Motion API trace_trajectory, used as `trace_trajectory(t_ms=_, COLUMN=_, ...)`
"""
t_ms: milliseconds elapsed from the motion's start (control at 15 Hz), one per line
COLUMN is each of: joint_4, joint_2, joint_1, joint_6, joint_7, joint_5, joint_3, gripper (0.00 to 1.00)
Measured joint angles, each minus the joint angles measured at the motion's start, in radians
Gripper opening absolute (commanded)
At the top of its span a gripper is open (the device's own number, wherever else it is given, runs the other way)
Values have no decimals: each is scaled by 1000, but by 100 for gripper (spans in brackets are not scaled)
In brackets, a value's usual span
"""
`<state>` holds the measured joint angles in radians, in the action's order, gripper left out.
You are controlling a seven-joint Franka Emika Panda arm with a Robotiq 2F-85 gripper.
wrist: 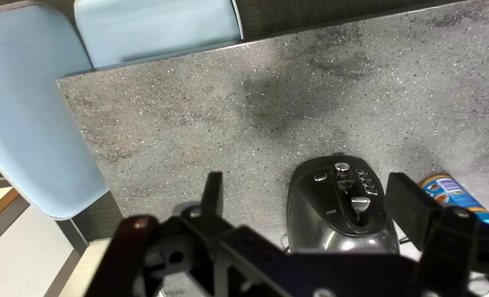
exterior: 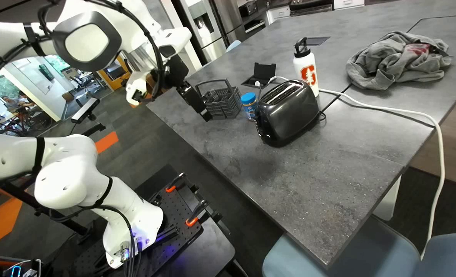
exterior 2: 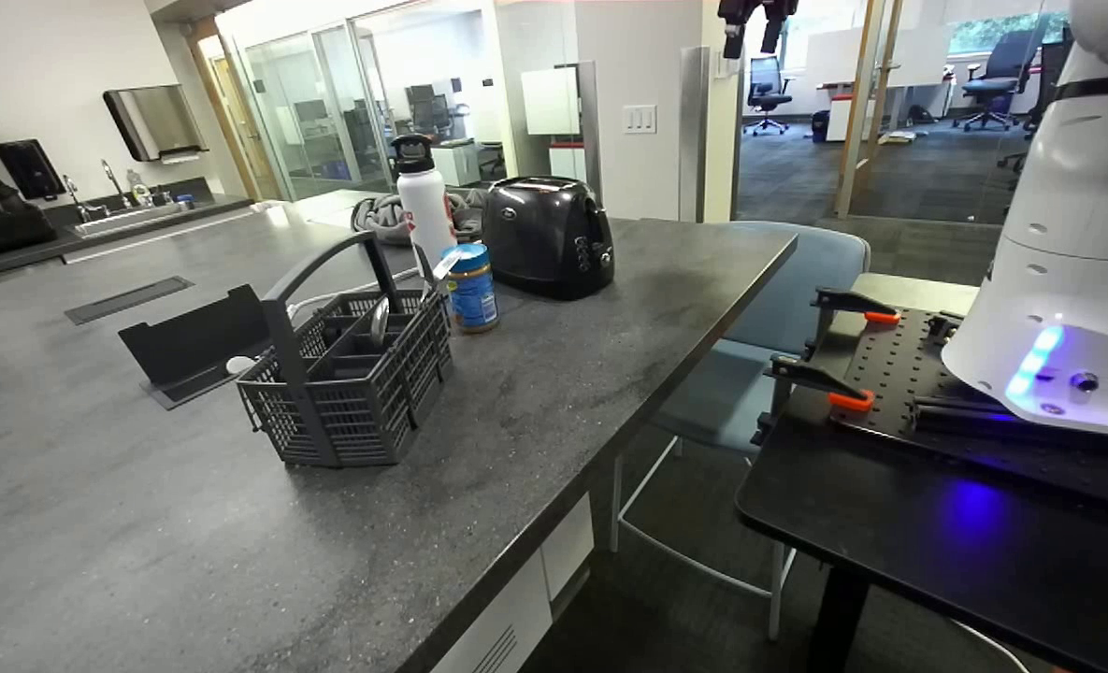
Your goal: Take the lid off the bottle and put it on the counter
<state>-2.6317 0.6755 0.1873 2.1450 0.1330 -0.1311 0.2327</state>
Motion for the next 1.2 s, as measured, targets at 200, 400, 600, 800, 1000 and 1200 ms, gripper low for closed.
trace_trajectory(t_ms=200, joint_4=0, joint_2=0, joint_1=0, joint_6=0, joint_7=0, joint_5=0, joint_3=0, gripper=100)
trace_trajectory(t_ms=400, joint_4=0, joint_2=0, joint_1=0, joint_6=0, joint_7=0, joint_5=0, joint_3=0, gripper=100)
trace_trajectory(t_ms=600, joint_4=0, joint_2=0, joint_1=0, joint_6=0, joint_7=0, joint_5=0, joint_3=0, gripper=100)
trace_trajectory(t_ms=800, joint_4=0, joint_2=0, joint_1=0, joint_6=0, joint_7=0, joint_5=0, joint_3=0, gripper=100)
trace_trajectory(t_ms=1000, joint_4=0, joint_2=0, joint_1=0, joint_6=0, joint_7=0, joint_5=0, joint_3=0, gripper=100)
trace_trajectory(t_ms=1200, joint_4=2, joint_2=-5, joint_1=-12, joint_6=6, joint_7=44, joint_5=0, joint_3=-5, gripper=100)
